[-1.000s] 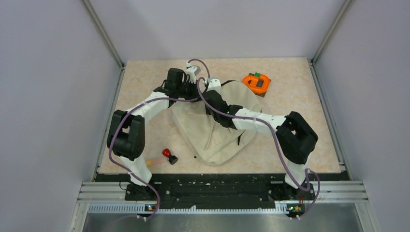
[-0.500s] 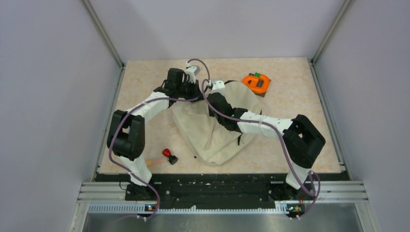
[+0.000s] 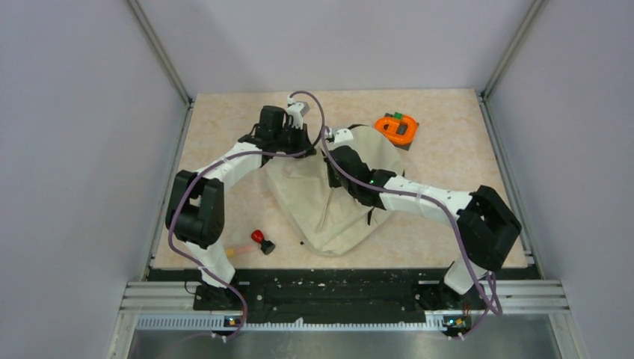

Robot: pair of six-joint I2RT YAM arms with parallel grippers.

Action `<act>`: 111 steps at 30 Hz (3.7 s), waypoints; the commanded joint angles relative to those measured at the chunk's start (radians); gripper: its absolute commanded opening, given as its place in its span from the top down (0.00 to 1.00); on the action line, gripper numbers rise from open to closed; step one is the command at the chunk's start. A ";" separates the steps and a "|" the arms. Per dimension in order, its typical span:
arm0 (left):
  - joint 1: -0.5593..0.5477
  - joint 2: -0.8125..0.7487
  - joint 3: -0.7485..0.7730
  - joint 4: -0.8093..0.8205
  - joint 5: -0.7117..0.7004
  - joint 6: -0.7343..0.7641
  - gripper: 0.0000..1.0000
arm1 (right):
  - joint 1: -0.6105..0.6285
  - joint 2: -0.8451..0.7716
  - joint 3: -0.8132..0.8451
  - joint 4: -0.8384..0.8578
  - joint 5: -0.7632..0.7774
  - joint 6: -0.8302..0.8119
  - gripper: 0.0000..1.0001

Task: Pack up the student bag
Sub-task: Unzip the student bag at the center of the board.

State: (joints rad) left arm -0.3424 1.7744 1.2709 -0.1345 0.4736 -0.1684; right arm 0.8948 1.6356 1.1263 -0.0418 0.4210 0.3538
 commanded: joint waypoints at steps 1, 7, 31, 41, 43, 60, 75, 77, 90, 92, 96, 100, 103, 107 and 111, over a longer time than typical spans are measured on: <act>-0.002 -0.023 0.018 0.068 -0.037 -0.009 1.00 | 0.016 -0.069 -0.037 -0.117 -0.163 0.056 1.00; 0.003 -0.026 0.025 0.060 -0.052 -0.010 1.00 | 0.016 -0.159 -0.120 -0.160 -0.247 0.099 1.00; 0.047 0.005 0.137 0.000 -0.049 0.015 1.00 | 0.015 -0.473 -0.314 -0.240 -0.294 0.219 0.89; 0.046 0.005 0.124 0.015 -0.020 -0.003 1.00 | 0.011 -0.286 -0.121 -0.189 -0.166 0.153 0.70; 0.047 0.005 0.121 0.016 -0.020 -0.003 1.00 | 0.010 -0.242 -0.082 -0.187 -0.126 0.125 0.70; 0.047 -0.003 0.111 0.022 -0.017 -0.005 1.00 | 0.013 -0.002 0.069 -0.208 0.080 0.027 0.82; 0.053 -0.005 0.120 0.014 -0.062 0.004 1.00 | 0.013 -0.230 -0.032 -0.374 -0.068 0.064 1.00; 0.056 -0.004 0.123 0.012 -0.064 0.005 1.00 | 0.012 -0.261 -0.065 -0.401 -0.110 0.082 1.00; 0.066 0.007 0.151 -0.005 -0.077 0.029 1.00 | 0.014 -0.423 -0.300 -0.439 -0.306 0.201 1.00; 0.066 0.008 0.152 -0.004 -0.074 0.030 1.00 | 0.013 -0.439 -0.319 -0.439 -0.303 0.205 1.00; 0.066 -0.002 0.142 -0.002 -0.032 0.048 1.00 | 0.014 -0.451 -0.294 -0.443 -0.255 0.196 1.00; 0.066 -0.039 0.116 0.014 -0.033 0.054 0.80 | 0.012 -0.450 -0.202 -0.421 -0.199 0.151 0.64; 0.066 -0.074 0.097 0.018 -0.046 0.052 0.53 | -0.004 -0.422 -0.128 -0.391 -0.177 0.092 0.48; 0.064 -0.131 0.070 0.019 -0.080 0.038 0.40 | -0.049 -0.362 -0.039 -0.325 -0.205 0.013 0.41; 0.061 -0.203 0.006 0.046 -0.093 -0.016 0.36 | -0.100 -0.272 0.025 -0.255 -0.264 -0.049 0.38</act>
State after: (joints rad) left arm -0.2775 1.6775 1.3254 -0.1665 0.4034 -0.1375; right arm 0.8417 1.2888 1.0756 -0.3840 0.2035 0.3931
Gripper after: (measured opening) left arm 0.626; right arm 0.617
